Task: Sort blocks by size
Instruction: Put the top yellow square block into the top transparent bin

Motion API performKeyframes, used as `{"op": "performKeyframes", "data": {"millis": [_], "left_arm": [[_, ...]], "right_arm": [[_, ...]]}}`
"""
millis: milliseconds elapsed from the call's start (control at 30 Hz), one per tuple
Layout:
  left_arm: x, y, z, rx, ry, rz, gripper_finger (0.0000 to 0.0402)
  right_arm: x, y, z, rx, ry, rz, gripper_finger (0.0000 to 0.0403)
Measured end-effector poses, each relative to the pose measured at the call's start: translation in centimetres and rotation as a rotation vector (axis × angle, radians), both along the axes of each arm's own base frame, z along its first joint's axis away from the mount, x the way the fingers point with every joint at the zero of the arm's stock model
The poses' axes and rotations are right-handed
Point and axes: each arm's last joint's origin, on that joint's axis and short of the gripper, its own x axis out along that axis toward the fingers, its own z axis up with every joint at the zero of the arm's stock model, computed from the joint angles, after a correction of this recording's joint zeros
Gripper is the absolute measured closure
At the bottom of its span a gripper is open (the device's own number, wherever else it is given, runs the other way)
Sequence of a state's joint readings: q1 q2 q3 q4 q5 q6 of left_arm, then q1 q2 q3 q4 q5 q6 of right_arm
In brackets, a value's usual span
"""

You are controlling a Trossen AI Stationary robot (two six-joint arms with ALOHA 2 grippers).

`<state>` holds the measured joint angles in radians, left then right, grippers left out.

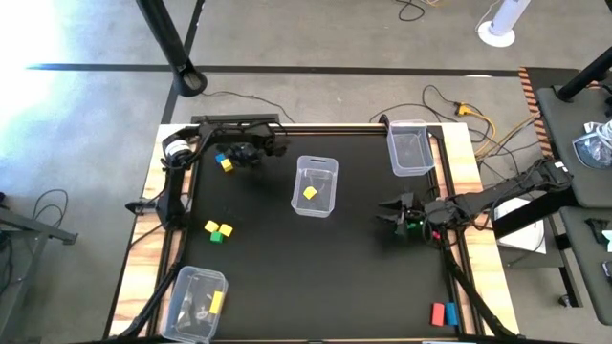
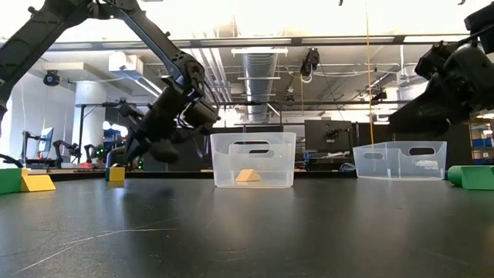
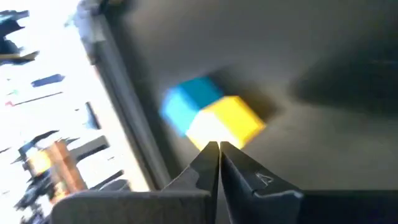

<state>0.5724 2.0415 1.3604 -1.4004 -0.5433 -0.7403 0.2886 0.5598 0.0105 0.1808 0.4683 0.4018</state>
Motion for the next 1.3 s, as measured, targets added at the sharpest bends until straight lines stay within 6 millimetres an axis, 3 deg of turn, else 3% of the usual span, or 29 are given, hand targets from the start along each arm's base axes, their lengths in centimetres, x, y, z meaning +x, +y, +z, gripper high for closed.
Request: {"op": "performKeyframes", "data": {"millis": [567,800,1133,1300], "left_arm": [[-2.9,2.5,-1.2,-0.013,-0.032,0.196,0.0402],[-2.7,2.7,-1.1,-0.067,-0.052,0.142,0.0401],[1.1,1.5,1.1,-0.141,-0.167,-0.037,0.0401],[-0.2,2.5,3.1,-0.086,-0.069,0.037,0.0401]], "right_arm": [[-0.2,0.0,-0.3,-0.01,0.036,0.001,0.0209],[-0.2,0.0,-0.3,-0.023,0.038,0.003,0.0209],[-0.1,0.0,-0.3,-0.062,0.044,0.02,0.0209],[-0.1,0.0,-0.3,-0.06,0.045,0.019,0.0209]]}}
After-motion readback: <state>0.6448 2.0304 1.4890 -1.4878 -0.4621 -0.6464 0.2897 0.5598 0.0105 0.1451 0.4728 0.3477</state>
